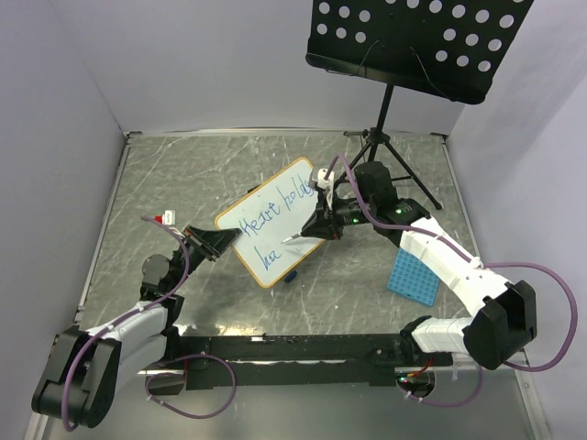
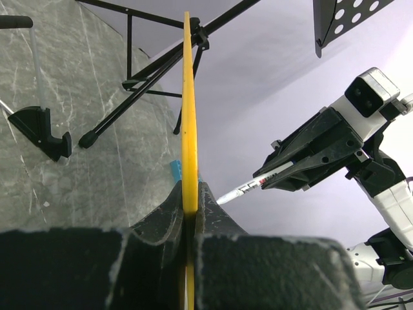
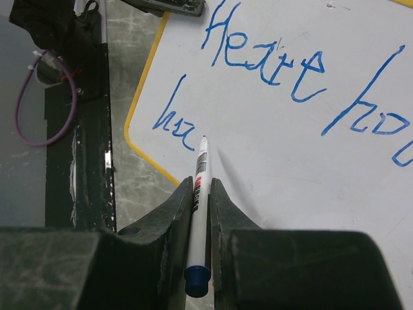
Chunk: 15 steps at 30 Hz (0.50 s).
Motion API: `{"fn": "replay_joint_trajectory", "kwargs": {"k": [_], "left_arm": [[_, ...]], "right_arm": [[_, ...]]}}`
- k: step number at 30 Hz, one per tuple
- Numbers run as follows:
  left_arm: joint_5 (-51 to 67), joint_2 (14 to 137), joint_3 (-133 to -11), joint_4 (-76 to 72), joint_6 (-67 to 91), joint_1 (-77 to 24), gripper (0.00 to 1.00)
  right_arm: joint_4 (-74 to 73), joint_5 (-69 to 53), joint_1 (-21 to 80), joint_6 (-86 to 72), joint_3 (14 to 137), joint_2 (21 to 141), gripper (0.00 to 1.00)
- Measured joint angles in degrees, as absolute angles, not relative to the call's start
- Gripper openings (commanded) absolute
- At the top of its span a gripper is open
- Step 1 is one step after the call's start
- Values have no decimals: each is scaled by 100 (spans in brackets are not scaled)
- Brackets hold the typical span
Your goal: Write a sentence on the whiteboard
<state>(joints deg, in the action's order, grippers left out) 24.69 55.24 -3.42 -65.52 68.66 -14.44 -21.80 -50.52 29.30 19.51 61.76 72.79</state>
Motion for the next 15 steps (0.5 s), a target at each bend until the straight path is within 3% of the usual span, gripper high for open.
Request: {"fn": "replay_joint_trajectory", "kwargs": {"k": [15], "left_arm": [[2611,5730,-346,-6674,6932,-1444,1]], "right_arm": [[-2768,-4958,3076,2495,6504,7365,0]]}}
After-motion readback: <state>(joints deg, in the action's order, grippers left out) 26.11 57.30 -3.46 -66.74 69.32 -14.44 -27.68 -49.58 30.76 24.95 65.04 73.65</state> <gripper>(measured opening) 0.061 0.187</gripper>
